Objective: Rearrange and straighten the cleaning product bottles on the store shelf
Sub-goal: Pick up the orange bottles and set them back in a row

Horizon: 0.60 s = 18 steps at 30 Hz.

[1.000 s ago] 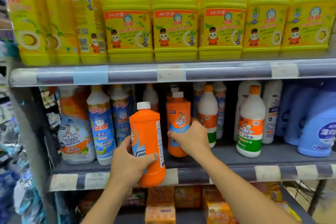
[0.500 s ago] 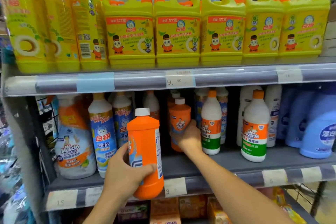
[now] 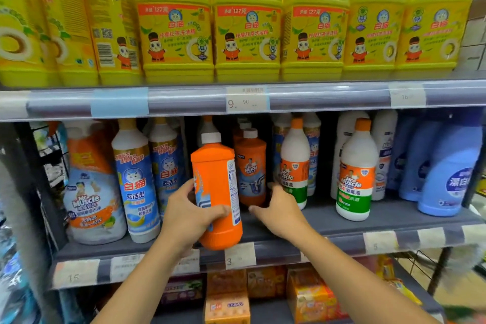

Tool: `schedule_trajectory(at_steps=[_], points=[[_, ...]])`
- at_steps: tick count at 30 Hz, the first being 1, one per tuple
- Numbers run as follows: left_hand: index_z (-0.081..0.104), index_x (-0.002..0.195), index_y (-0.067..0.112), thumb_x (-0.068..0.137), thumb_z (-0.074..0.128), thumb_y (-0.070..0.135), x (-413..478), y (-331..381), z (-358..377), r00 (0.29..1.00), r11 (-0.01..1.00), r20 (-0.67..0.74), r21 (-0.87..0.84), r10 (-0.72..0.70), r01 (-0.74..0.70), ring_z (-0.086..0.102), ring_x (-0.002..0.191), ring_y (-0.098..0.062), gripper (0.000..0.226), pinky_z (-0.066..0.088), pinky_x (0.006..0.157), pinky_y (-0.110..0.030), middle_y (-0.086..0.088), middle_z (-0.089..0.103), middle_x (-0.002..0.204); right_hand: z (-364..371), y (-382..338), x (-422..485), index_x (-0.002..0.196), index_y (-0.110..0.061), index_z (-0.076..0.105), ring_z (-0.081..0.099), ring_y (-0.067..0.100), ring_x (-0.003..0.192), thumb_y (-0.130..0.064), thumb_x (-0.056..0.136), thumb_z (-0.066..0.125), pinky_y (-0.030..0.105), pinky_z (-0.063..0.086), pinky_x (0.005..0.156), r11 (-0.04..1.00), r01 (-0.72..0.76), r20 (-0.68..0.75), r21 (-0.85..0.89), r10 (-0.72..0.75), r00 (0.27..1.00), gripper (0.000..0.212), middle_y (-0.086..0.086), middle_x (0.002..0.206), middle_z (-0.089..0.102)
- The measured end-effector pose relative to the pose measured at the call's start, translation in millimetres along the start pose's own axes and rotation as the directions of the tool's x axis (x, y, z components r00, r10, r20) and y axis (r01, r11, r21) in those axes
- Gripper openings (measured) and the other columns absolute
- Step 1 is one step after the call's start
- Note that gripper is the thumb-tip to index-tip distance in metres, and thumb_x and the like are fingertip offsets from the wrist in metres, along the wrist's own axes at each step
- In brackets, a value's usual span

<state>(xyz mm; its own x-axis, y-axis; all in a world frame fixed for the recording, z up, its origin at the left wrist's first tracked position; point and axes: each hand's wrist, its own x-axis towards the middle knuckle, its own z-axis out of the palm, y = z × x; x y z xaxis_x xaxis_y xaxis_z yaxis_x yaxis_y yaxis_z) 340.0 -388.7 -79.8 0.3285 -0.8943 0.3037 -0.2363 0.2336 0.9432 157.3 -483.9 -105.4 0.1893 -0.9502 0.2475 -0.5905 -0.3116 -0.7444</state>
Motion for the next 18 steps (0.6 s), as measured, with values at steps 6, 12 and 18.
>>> schedule_trajectory(at_steps=[6, 12, 18], points=[[0.061, 0.100, 0.026, 0.057, 0.085, -0.005, 34, -7, 31, 0.996, 0.998, 0.090, -0.052, -0.021, 0.026, 0.072, 0.085, -0.012, 0.058, 0.055, 0.072, -0.033, 0.004, 0.073, 0.095, -49, 53, -49, 0.131, -0.024, 0.046, 0.050, 0.018, 0.113, -0.061, 0.086, 0.041, 0.032, 0.040, 0.092, 0.847, 0.229, 0.019, -0.479, -0.250, 0.968, 0.058, -0.003, 0.124, 0.056], [0.061, 0.098, 0.025, 0.051, 0.088, -0.004, 40, -20, 59, 0.995, 0.998, 0.083, -0.030, -0.058, 0.061, 0.071, 0.088, -0.015, 0.062, 0.057, 0.074, -0.035, 0.003, 0.073, 0.095, -56, 86, -58, 0.135, -0.025, 0.048, 0.043, 0.014, 0.123, -0.066, 0.085, 0.025, 0.032, 0.030, 0.104, 0.728, 0.348, 0.134, -0.591, -0.337, 0.932, 0.069, -0.007, 0.133, 0.050], [0.049, 0.095, 0.036, 0.042, 0.091, 0.030, 28, -12, 90, 0.989, 0.984, -0.144, 0.179, 0.017, 0.009, 0.059, 0.078, 0.002, 0.068, 0.047, 0.063, -0.020, 0.018, 0.060, 0.086, -53, 88, -56, 0.138, -0.025, 0.048, 0.042, 0.014, 0.130, -0.067, 0.086, 0.025, 0.036, 0.031, 0.104, 0.719, 0.342, 0.125, -0.605, -0.338, 0.933, 0.071, -0.006, 0.141, 0.049]])
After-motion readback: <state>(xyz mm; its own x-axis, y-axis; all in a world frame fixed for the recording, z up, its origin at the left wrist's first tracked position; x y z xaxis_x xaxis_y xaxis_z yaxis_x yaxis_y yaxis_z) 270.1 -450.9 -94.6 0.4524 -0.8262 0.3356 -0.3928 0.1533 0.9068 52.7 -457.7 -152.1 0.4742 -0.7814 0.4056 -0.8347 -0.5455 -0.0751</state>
